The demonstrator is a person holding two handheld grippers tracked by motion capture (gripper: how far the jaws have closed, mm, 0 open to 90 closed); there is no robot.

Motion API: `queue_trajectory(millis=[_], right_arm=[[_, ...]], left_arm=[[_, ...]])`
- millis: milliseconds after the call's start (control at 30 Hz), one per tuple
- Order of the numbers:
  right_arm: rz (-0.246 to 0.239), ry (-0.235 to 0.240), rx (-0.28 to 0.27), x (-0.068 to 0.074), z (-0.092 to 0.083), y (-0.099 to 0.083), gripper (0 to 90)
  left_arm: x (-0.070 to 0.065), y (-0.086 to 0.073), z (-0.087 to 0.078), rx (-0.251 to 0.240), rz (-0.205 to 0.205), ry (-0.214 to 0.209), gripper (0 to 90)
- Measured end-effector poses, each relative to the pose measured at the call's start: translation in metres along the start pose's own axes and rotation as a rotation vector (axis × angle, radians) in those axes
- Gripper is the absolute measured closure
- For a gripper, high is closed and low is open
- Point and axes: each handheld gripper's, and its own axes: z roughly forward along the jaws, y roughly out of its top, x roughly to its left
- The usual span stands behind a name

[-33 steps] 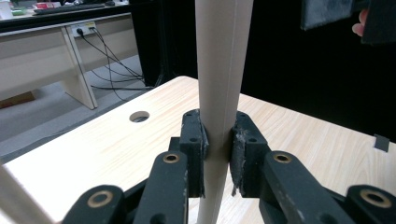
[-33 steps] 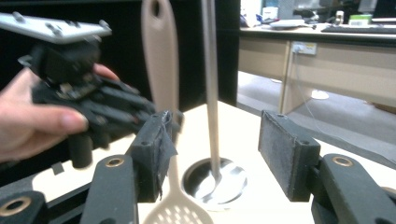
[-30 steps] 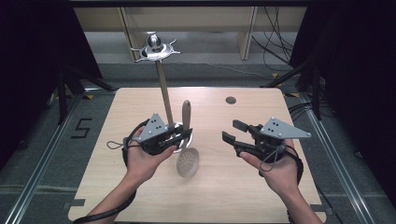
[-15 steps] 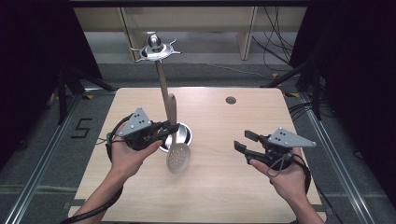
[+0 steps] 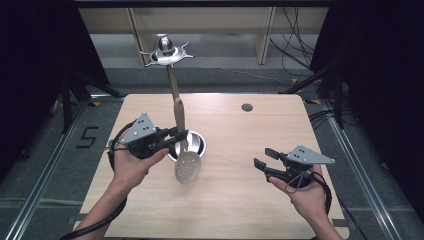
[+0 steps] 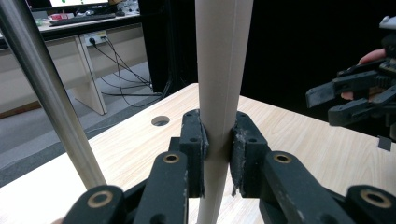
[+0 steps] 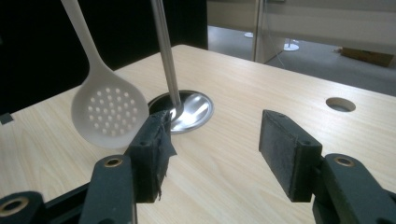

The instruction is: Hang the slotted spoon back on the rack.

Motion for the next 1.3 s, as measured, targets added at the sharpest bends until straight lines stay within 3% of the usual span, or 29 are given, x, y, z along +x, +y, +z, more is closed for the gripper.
queue_trajectory(millis=[133,200,233,267,433,500,533,1300], right_arm=[[0.011,-0.006,0.015,-0.003,0.001,-0.006,44.1],[-0.012,-0.014,0.018,-0.007,0.001,-0.007,44.1],[0.027,-0.017,0.036,-0.005,0.000,-0.008,44.1],[-0.004,-0.009,0.015,-0.008,0.002,-0.009,44.0],[-0.002,-0.018,0.018,-0.009,0.003,-0.012,43.9],[0.026,-0.014,0.031,-0.007,0.003,-0.013,43.9],[0.002,-0.019,0.024,-0.009,0.004,-0.013,43.9],[0.007,-0.020,0.034,-0.010,0.006,-0.015,43.9]], left_arm=[[0.003,0.001,0.000,-0.001,-0.006,0.003,76.4],[0.005,0.001,-0.001,-0.002,-0.008,0.002,76.4],[0.006,0.002,-0.001,0.000,-0.009,0.001,76.4],[0.007,0.003,0.000,-0.010,-0.017,-0.007,76.4],[0.011,0.006,-0.001,0.000,-0.019,-0.001,76.4],[0.012,0.008,0.000,-0.005,-0.021,-0.006,76.4],[0.013,0.010,0.000,-0.004,-0.019,-0.016,76.4],[0.029,0.032,0.010,0.008,-0.023,-0.071,76.4]])
